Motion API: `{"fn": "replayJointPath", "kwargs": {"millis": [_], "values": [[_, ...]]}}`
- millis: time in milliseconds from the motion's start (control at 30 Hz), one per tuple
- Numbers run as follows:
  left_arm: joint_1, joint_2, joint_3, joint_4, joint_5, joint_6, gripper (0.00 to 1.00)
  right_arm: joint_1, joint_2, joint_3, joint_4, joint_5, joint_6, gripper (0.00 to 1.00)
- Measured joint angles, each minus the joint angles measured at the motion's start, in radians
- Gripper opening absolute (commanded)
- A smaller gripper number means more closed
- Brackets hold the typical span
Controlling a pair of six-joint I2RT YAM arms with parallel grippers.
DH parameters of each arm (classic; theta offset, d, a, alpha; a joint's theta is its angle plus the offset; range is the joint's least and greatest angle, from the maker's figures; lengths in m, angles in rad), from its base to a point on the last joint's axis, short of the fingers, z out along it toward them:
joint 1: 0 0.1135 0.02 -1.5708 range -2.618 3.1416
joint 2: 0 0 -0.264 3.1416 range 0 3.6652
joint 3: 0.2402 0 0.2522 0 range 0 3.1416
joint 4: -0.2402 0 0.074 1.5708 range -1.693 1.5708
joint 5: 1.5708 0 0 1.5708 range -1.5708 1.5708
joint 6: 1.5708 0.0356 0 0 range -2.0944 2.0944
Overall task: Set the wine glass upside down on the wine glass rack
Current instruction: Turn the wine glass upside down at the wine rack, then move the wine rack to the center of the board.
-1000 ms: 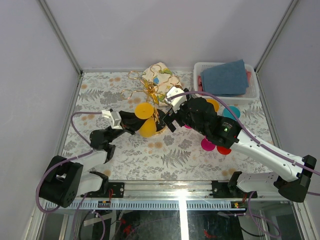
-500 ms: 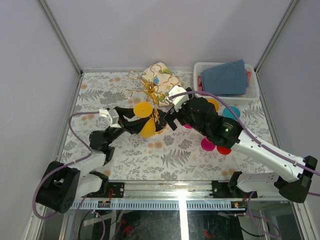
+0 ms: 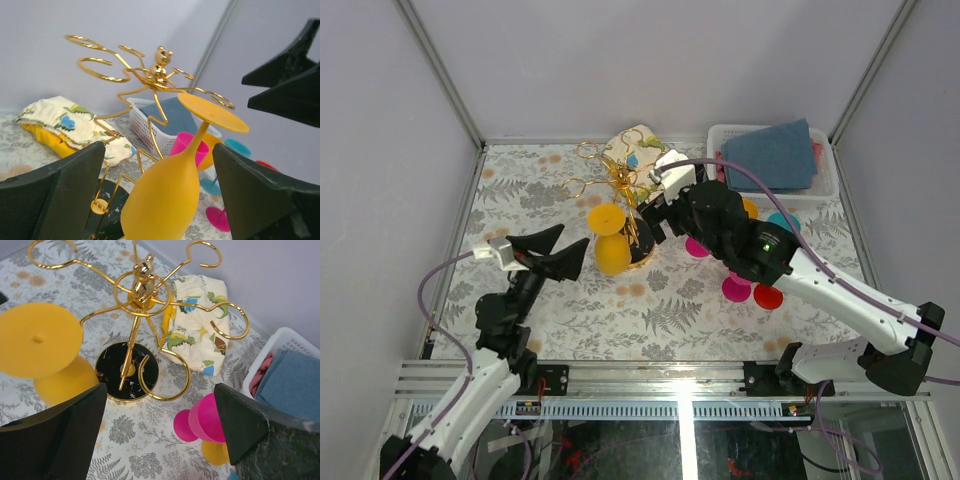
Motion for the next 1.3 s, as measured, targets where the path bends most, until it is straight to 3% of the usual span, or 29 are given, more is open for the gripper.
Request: {"fn": "replayJointPath", "kwargs": {"millis": [100, 233, 533, 700, 933, 1300], "values": [[0.0, -0.127, 0.015, -0.178, -0.097, -0.031, 1.0, 0.0, 0.026, 0.027, 0.002, 0.05, 0.024, 0.95], [0.0, -0.203, 0.103, -0.454, -0.251, -0.098, 1.0, 0.0, 0.043, 0.042, -0.01, 0.106, 0.059, 0.95], [0.0, -0.081, 0.389, -0.857, -0.418, -0.137, 1.0, -0.008, 0.144, 0.215, -0.044, 0.092, 0.109, 0.85], [0.0, 0.003, 0.46, -0.962, -0.436, -0.125, 1.0, -0.026, 0.262, 0.351, -0.044, 0.075, 0.14, 0.83], [0.0, -0.009, 0.46, -1.038, -0.439, -0.122, 1.0, -0.094, 0.42, 0.454, -0.044, -0.002, 0.204, 0.81], [0.0, -0.061, 0.46, -1.045, -0.449, -0.115, 1.0, -0.097, 0.533, 0.497, -0.045, -0.069, 0.237, 0.49]]}}
